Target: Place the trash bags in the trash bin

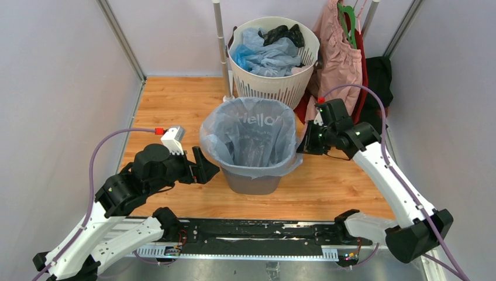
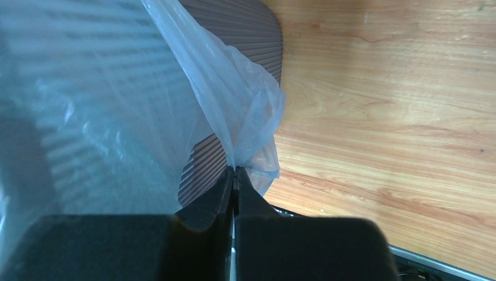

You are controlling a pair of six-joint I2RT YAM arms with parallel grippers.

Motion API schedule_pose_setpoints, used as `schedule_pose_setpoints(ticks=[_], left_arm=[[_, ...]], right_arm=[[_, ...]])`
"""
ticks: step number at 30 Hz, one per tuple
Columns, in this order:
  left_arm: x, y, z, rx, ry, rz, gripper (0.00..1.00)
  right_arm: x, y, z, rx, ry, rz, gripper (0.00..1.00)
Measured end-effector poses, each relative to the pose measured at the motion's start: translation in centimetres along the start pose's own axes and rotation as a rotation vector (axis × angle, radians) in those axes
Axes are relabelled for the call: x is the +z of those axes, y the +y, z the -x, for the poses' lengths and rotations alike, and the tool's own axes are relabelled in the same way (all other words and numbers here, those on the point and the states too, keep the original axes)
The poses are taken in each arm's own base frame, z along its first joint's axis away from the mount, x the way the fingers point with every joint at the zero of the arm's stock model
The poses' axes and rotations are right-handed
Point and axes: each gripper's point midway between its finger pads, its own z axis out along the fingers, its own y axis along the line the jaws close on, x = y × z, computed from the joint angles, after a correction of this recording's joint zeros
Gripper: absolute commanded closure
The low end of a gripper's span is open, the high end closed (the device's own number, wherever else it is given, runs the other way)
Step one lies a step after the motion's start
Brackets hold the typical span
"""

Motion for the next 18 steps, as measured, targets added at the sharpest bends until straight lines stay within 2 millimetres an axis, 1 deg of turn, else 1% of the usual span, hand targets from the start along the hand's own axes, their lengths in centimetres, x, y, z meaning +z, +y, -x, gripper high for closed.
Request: schedule_pose_setpoints(ticks=[3,8,10,13,16,18], left_arm=[[0.0,0.0,0.0,0.0,-0.001,0.0,0.0],[0.0,0.0,0.0,0.0,-0.001,0.0,0.0],[0.0,0.0,0.0,0.0,-0.002,-0.001,0.0],[-0.1,0.0,0.1,-0.001,-0.006,-0.003,0.0],[-0.1,0.0,0.1,-0.001,-0.006,-0.003,0.0],[-0.1,0.0,0.1,-0.001,-0.006,-0.003,0.0]], right_arm=[[-1.3,-0.1,0.4,-0.007,-0.058,-0.002,1.0],[-5.1,0.1,1.0,-0.01,-0.205,0.024,1.0],[-6.2,0.1,0.8,-0.002,-0.245,0.039,1.0],[-6.5,-0.4,-0.3,0.023,-0.261,0.054,1.0],[-6.3,-0.8,-1.4,0.049,-0.268,0.075,1.0],[-6.2,-0.6,-1.8,0.059,-0.279,0.114,1.0]])
